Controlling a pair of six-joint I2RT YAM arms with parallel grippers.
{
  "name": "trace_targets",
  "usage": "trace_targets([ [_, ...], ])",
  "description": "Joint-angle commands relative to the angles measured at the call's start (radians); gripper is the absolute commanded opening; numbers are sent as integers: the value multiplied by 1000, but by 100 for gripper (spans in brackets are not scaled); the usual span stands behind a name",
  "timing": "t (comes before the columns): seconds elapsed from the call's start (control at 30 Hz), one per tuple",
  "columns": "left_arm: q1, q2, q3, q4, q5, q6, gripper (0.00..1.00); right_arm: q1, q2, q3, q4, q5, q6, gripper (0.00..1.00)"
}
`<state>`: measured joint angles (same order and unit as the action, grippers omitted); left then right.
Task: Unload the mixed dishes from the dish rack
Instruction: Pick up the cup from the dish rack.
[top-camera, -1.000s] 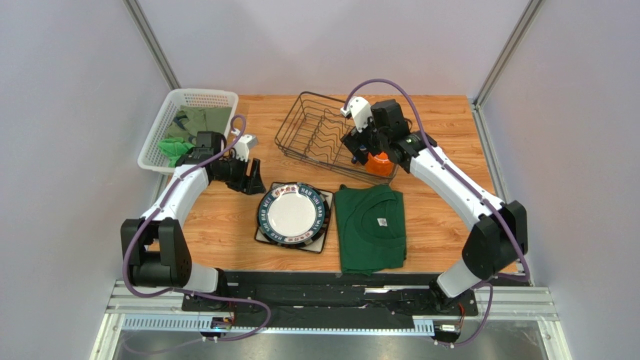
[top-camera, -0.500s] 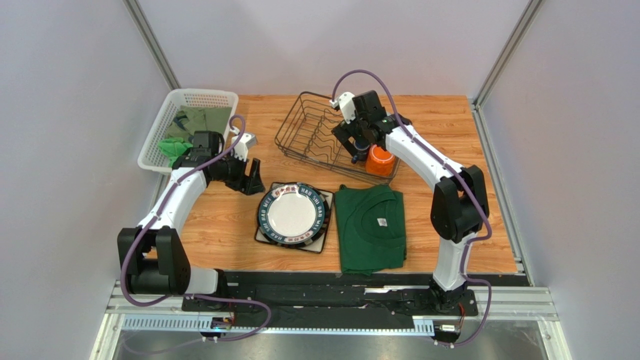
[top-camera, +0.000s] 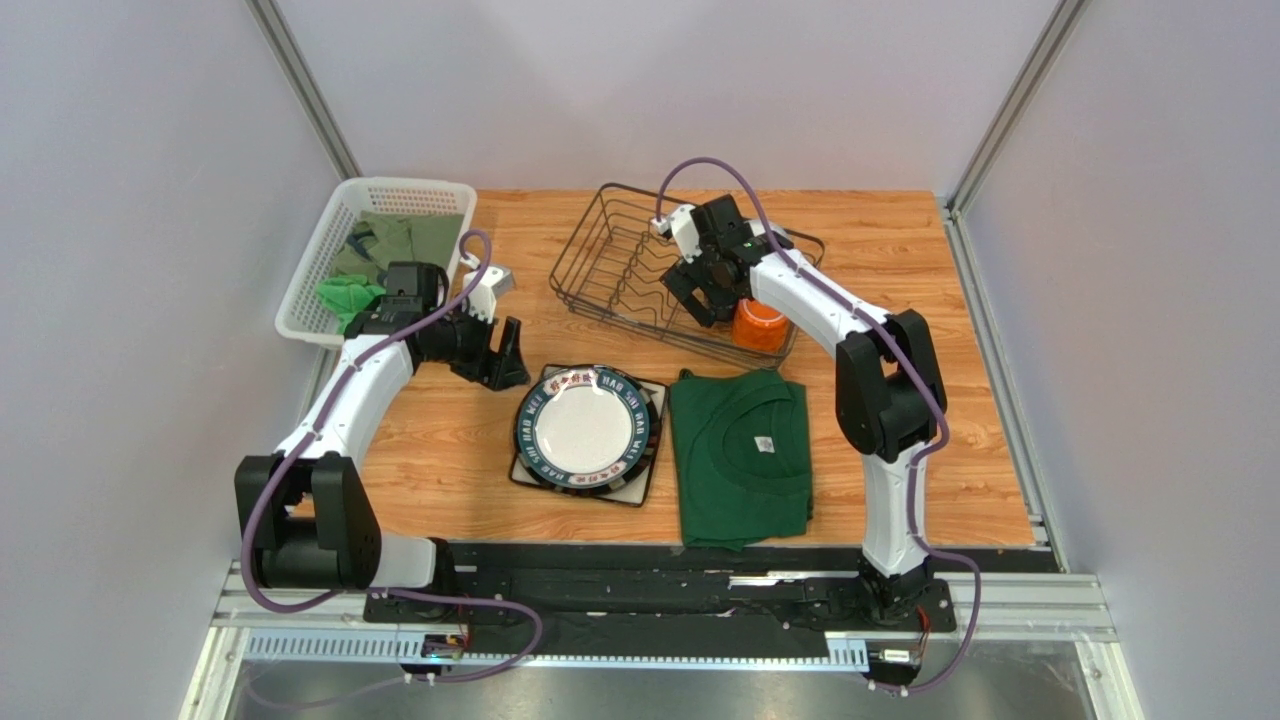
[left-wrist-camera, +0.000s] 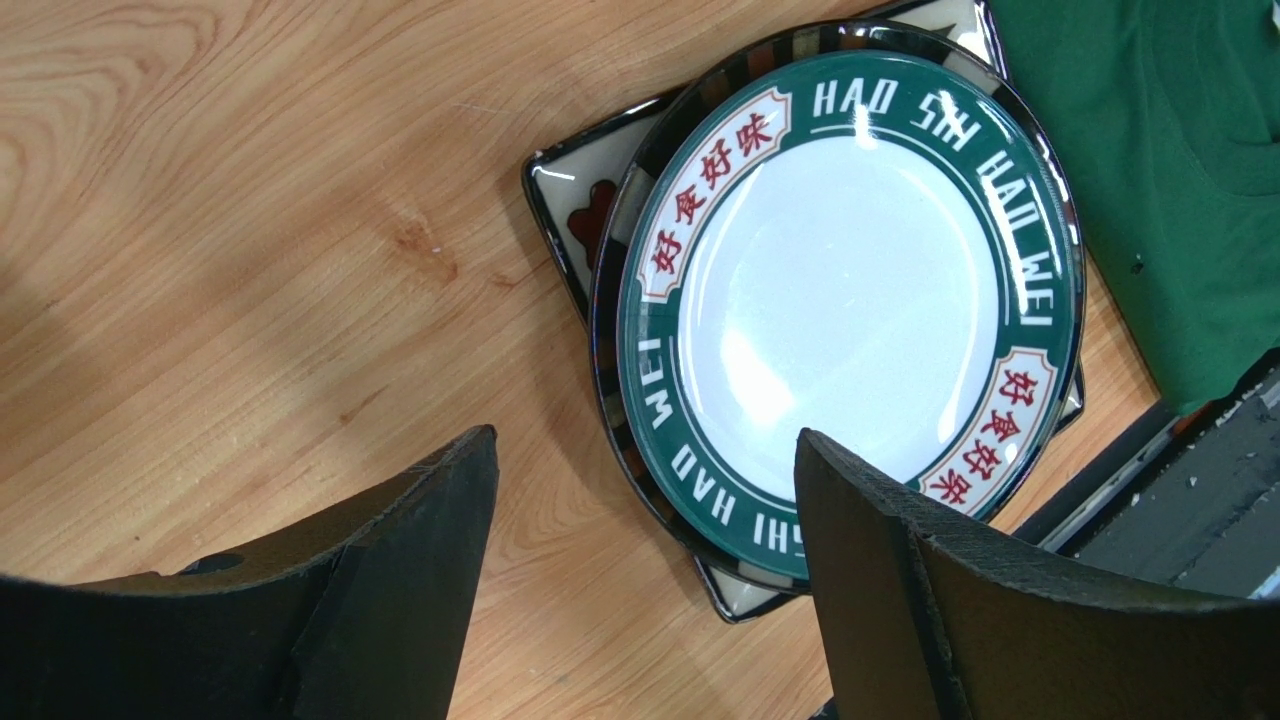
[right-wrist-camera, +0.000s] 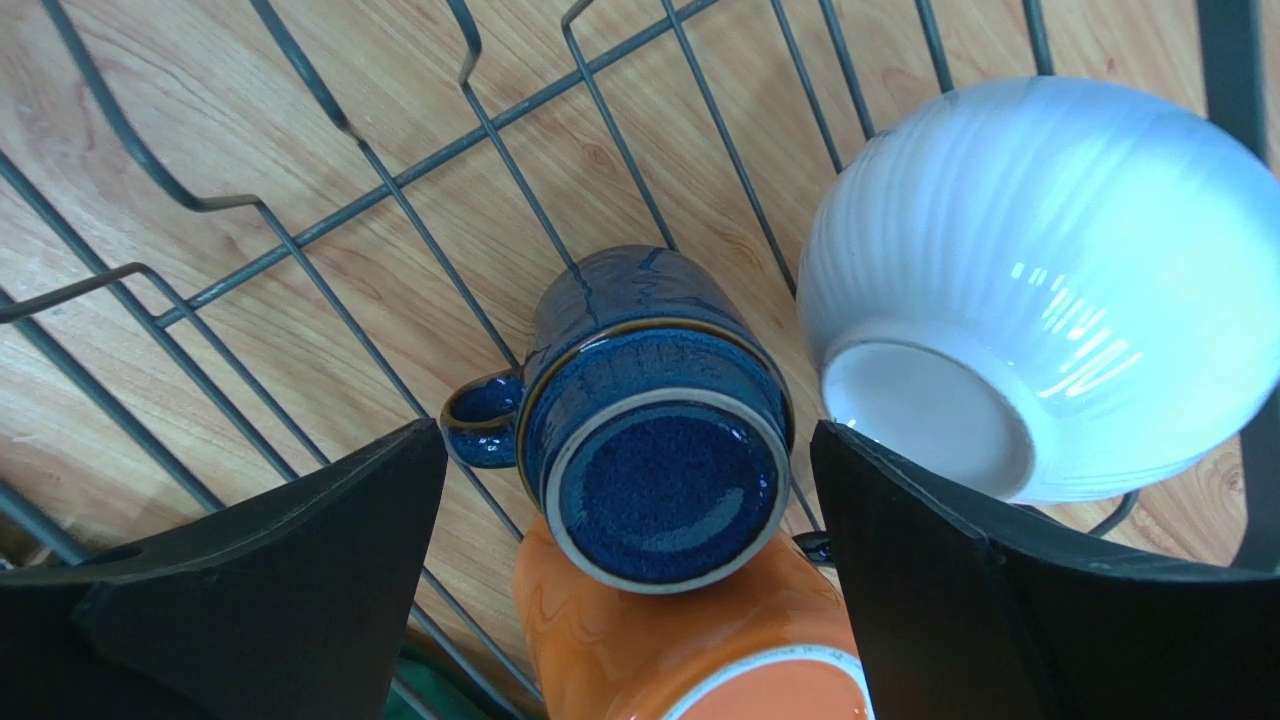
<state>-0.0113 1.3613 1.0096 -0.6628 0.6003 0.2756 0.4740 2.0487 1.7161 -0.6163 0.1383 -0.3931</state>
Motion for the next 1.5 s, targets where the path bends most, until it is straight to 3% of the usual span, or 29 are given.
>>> trace_targets([
  [0.0, 4, -13, 37, 14, 13, 17, 80, -14, 25, 62, 6, 17, 7, 99],
  [0.37, 4, -5, 34, 20, 19, 19, 81, -23, 93, 108, 7, 3, 22, 94],
  [0.57, 4, -7, 32, 22, 24, 19, 81, -29, 85, 99, 15, -11, 36, 80],
  [0.7, 4, -2, 30, 25, 26, 19, 80, -31, 62, 89, 18, -14, 39, 66],
  [1.07, 4, -8, 41, 22, 53, 19, 80, -31, -12, 135, -28, -54, 66, 52],
  [1.2, 5, -19, 43, 23, 84, 23, 80, -29, -35, 161, -42, -77, 88, 41],
  [1.47, 5, -34, 55, 23, 153, 40, 80, -29, -96, 192, -54, -180, 134, 38],
])
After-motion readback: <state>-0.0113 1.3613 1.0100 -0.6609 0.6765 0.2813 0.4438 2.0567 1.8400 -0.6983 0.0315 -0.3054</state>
